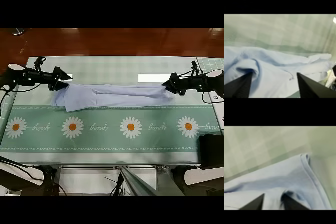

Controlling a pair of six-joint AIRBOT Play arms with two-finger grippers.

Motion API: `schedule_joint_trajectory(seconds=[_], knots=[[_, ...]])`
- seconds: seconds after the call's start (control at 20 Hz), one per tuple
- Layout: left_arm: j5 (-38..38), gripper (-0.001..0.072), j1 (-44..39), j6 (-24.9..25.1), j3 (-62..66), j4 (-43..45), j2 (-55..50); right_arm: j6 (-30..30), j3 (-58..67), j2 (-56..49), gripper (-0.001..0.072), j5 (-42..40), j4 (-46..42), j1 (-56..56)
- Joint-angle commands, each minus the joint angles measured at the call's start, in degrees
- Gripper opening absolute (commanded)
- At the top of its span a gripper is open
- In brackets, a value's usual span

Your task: Fold the shirts.

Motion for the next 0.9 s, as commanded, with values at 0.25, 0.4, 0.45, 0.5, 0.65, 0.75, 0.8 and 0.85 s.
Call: schedule_joint_trajectory(seconds=[0.25, 0.4, 0.45, 0.5, 0.65, 0.75, 0.8, 0.85], knots=[[-23.6, 0.0705, 15.4, -8.2, 5.1, 30.5, 8.3, -0.2, 6.1, 0.4, 0.0623, 17.7, -9.1, -13.8], [-11.2, 0.0705, 20.0, -7.0, -6.4, 30.8, 20.9, 0.5, 3.5, 0.2, 0.0622, 16.8, -14.3, -15.8], [-6.3, 0.0704, 20.0, -6.4, -11.7, 28.5, 25.7, 0.4, 2.6, -0.4, 0.0620, 15.8, -13.6, -15.4], [-2.6, 0.0704, 19.3, -5.9, -16.4, 25.9, 29.9, -0.4, 2.6, -1.6, 0.0619, 15.7, -12.2, -14.5], [2.1, 0.0704, 14.4, 0.2, -27.1, 16.3, 38.5, -4.2, 2.6, -4.6, 0.0619, 15.3, -5.4, -10.7], [2.1, 0.0704, 9.6, 2.0, -29.6, 12.6, 39.9, -4.5, 2.6, -5.9, 0.0619, 13.7, -3.4, -7.9], [2.3, 0.0703, 6.7, 2.0, -29.7, 11.9, 39.7, -4.5, 2.6, -6.4, 0.0619, 13.3, -3.1, -6.4], [3.5, 0.0703, 3.9, 2.3, -29.7, 11.7, 39.5, -4.5, 2.6, -6.9, 0.0619, 13.5, -2.7, -5.0]])
